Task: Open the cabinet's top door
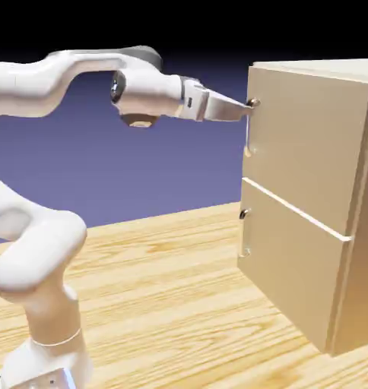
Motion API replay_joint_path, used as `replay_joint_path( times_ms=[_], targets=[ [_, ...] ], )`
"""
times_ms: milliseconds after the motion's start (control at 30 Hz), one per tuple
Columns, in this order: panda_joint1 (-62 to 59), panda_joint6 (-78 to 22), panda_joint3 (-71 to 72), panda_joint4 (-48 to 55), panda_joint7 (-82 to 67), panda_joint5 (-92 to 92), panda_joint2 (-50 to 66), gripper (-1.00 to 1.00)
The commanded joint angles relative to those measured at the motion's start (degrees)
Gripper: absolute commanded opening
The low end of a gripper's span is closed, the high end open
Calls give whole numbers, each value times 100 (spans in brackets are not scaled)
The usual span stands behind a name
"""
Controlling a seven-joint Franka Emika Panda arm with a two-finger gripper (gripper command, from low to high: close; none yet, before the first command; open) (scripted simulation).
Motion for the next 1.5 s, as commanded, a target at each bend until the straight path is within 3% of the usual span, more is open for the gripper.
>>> replay_joint_path(
  times_ms=[0, 767, 1000, 1033, 1467],
  targets=[
    [-90, -3, 107, 51, -160, 250, -45, 0],
    [-2168, -75, 2556, 1231, -3842, 5981, -1073, 0],
    [-3210, -211, 3100, 2016, -3935, 6190, -909, 0],
    [-3210, -211, 3100, 2017, -3935, 6190, -909, -100],
    [-782, -1383, 1456, 150, -5143, 5863, -91, -100]
  ],
)
